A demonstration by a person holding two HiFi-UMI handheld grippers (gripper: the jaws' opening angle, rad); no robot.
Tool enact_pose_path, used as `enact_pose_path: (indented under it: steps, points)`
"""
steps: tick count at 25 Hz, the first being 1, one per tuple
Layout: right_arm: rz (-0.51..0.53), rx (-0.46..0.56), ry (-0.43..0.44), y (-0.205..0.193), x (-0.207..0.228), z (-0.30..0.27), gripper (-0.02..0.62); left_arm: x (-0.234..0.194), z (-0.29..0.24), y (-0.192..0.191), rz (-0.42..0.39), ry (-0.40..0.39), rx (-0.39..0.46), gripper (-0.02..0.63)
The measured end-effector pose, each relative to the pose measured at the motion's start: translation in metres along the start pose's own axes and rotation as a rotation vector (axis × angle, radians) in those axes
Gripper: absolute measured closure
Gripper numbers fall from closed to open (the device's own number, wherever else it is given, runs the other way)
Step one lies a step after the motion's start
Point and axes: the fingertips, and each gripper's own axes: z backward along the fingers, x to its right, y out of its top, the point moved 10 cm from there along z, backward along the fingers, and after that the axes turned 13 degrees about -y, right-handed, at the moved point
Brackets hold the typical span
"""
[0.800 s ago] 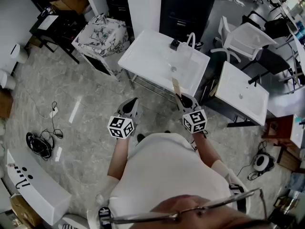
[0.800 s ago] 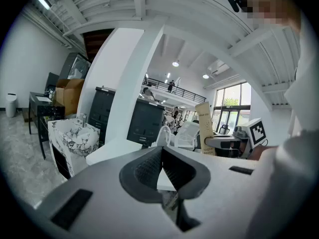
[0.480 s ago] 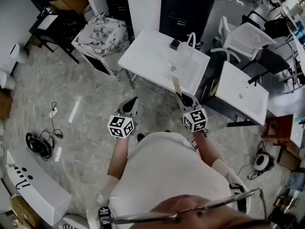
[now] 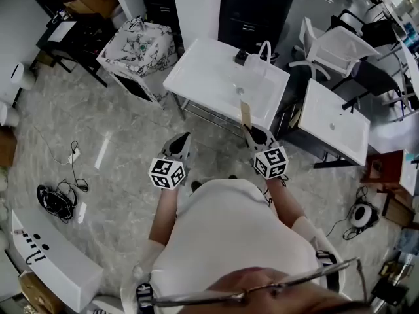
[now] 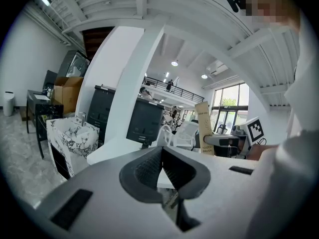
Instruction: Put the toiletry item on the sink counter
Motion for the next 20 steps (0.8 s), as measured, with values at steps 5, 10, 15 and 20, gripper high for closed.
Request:
enact_pose_path:
  steps: [5,10,15,20]
  points:
    - [0.014,-0.013,0.001,-0.003,-0.021,-0.005,0.561,-0.012,0.017,0.001,0.002,-0.01,-0.009,0.601]
    - [0.04,-0.026,0.0,-0.007,-0.043,-0.007,0.561,-0.023,0.039,0.0,-0.002,-0.023,-0.019,0.601]
    - [0.04,-0.028,-0.034,-0.01,-0.061,-0.012,0.561,-0.038,0.056,-0.003,0.004,-0.047,-0.042,0.601]
    - [0.037,-0.043,-0.062,-0.015,-0.078,-0.01,0.561,-0.049,0.071,-0.009,0.006,-0.066,-0.059,0.602]
